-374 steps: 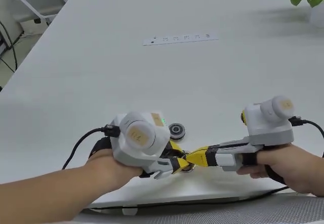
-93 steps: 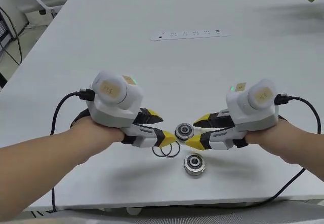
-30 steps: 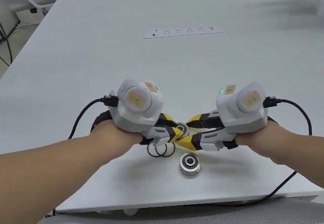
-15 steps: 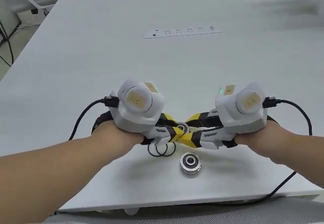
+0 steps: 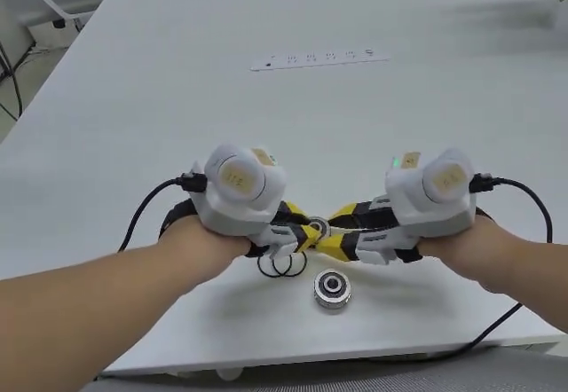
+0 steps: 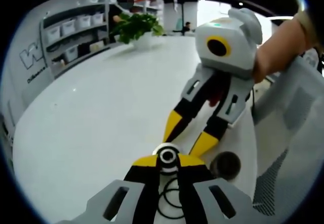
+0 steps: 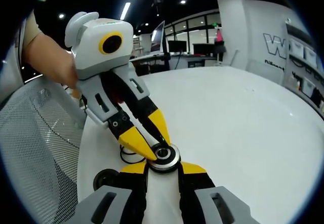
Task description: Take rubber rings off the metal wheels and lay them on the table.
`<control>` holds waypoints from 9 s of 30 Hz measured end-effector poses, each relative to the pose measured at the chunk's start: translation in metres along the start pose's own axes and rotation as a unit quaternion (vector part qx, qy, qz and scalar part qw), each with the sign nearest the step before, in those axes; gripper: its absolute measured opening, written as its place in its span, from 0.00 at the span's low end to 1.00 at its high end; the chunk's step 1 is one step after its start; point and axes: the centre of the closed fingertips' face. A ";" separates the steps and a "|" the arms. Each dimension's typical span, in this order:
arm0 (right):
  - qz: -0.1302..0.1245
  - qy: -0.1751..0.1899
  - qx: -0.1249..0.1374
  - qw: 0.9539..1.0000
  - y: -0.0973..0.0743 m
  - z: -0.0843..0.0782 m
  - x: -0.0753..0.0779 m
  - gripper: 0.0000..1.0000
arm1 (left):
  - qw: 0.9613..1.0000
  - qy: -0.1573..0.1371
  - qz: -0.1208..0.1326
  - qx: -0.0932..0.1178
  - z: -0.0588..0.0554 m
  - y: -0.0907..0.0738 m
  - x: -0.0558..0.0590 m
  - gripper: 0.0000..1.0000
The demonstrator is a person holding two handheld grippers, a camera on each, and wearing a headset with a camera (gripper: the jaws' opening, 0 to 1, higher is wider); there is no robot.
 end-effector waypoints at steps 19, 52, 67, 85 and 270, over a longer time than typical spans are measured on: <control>0.002 -0.001 -0.001 1.000 -0.003 -0.001 0.000 0.17 | 1.000 -0.003 0.000 0.000 0.001 0.000 0.000 0.13; -0.013 0.038 0.003 0.999 -0.007 -0.005 0.008 0.00 | 1.000 -0.009 0.006 0.000 0.000 0.001 -0.002 0.13; -0.009 0.007 -0.003 1.000 -0.008 -0.005 0.010 0.11 | 1.000 -0.010 0.006 0.001 0.001 0.001 -0.003 0.13; 0.004 0.065 0.004 0.998 -0.007 -0.007 0.006 0.08 | 1.000 -0.026 0.010 0.006 0.001 0.001 -0.002 0.12; -0.038 0.333 0.086 0.938 -0.012 0.017 -0.004 0.00 | 0.999 -0.031 0.027 0.007 0.002 0.002 0.000 0.13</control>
Point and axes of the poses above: the centre of the closed fingertips' face, and the gripper's own axes: y roughly forward along the fingers, x roughly to its right, z roughly out of its top, and after that the axes turned 14 degrees about x, right-handed
